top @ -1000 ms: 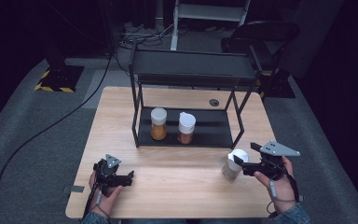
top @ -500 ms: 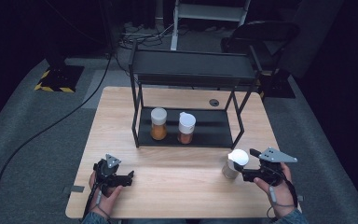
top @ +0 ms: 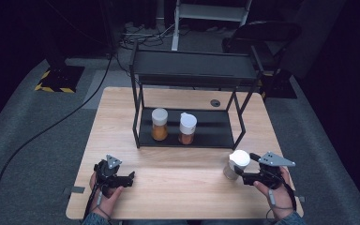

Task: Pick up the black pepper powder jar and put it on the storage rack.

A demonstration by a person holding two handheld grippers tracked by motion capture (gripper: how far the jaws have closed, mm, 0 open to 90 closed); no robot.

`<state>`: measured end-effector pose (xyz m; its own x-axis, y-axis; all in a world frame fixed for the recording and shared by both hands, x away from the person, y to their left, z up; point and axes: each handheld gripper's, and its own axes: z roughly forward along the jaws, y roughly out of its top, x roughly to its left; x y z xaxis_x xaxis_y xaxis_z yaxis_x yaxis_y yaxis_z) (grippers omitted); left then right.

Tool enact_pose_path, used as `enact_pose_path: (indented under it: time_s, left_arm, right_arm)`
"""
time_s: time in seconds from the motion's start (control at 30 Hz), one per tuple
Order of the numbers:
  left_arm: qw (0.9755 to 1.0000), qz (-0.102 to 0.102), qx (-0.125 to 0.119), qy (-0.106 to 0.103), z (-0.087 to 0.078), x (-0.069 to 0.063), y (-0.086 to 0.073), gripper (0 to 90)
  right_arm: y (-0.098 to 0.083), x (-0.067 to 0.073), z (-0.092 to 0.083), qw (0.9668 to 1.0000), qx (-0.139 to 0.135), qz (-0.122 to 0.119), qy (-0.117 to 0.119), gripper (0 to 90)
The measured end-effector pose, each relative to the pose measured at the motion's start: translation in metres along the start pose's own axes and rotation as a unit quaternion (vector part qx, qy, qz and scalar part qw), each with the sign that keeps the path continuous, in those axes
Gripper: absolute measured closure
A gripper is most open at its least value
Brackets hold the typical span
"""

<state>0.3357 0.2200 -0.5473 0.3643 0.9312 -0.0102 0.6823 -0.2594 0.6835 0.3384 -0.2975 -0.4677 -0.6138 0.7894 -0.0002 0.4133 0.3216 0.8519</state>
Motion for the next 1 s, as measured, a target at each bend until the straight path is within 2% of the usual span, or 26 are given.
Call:
enact_pose_path:
  time_s: [0.2,0.73,1.0]
  left_arm:
    - [1.0000,0.000,0.000,0.000,0.000,0.000,0.000,0.4]
    - [1.0000,0.000,0.000,0.000,0.000,0.000,0.000,0.4]
    - [1.0000,0.000,0.000,0.000,0.000,0.000,0.000,0.4]
  right_arm:
    - [-0.004,-0.001,0.004,0.9999,0.003,-0.011,0.002,14.2]
    - [-0.015,-0.001,0.023,0.9998,0.010,-0.012,0.015,19.0]
    - [-0.019,0.001,0.030,0.9995,0.018,-0.013,0.023,29.0]
